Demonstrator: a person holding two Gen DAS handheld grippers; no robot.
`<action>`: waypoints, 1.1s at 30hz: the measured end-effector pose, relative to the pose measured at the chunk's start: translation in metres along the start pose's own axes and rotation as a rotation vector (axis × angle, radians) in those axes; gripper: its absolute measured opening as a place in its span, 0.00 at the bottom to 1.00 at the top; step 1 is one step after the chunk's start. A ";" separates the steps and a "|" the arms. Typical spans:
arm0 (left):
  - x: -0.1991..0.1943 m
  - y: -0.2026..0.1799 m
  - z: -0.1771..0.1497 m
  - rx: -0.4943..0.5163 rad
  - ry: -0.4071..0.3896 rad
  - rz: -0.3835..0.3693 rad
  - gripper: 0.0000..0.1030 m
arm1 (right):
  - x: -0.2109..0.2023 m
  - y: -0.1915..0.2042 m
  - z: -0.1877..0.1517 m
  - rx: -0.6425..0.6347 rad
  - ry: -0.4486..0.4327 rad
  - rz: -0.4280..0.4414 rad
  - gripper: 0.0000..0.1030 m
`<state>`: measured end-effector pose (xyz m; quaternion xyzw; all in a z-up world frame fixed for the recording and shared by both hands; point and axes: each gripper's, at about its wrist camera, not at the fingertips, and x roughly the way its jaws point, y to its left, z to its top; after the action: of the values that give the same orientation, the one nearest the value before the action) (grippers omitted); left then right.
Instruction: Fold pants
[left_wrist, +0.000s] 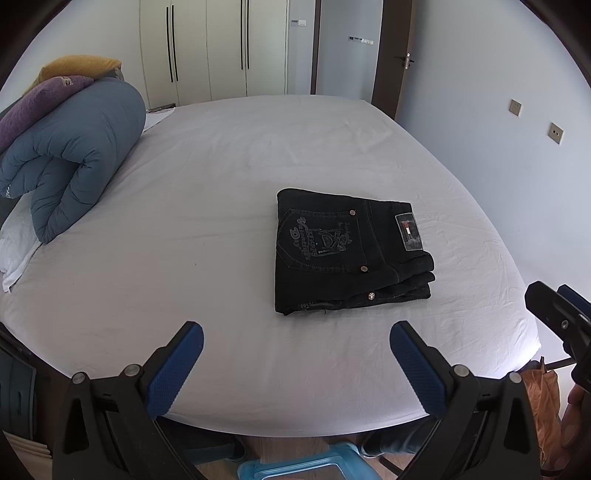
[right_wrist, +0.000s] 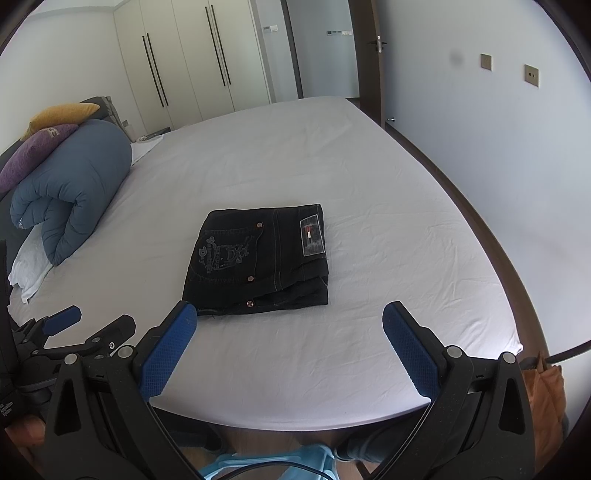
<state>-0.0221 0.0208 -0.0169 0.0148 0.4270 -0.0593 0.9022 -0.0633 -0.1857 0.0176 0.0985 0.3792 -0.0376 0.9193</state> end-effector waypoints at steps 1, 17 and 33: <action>0.000 0.000 0.000 0.001 0.000 0.002 1.00 | 0.000 0.000 0.000 0.000 0.000 0.001 1.00; 0.001 0.000 -0.002 0.003 0.002 0.000 1.00 | 0.003 0.003 -0.007 0.003 0.005 0.002 1.00; 0.004 0.000 -0.005 0.002 0.008 0.001 1.00 | 0.004 0.006 -0.016 0.003 0.012 0.004 1.00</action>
<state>-0.0236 0.0208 -0.0227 0.0161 0.4307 -0.0593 0.9004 -0.0708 -0.1766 0.0048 0.1010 0.3843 -0.0356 0.9170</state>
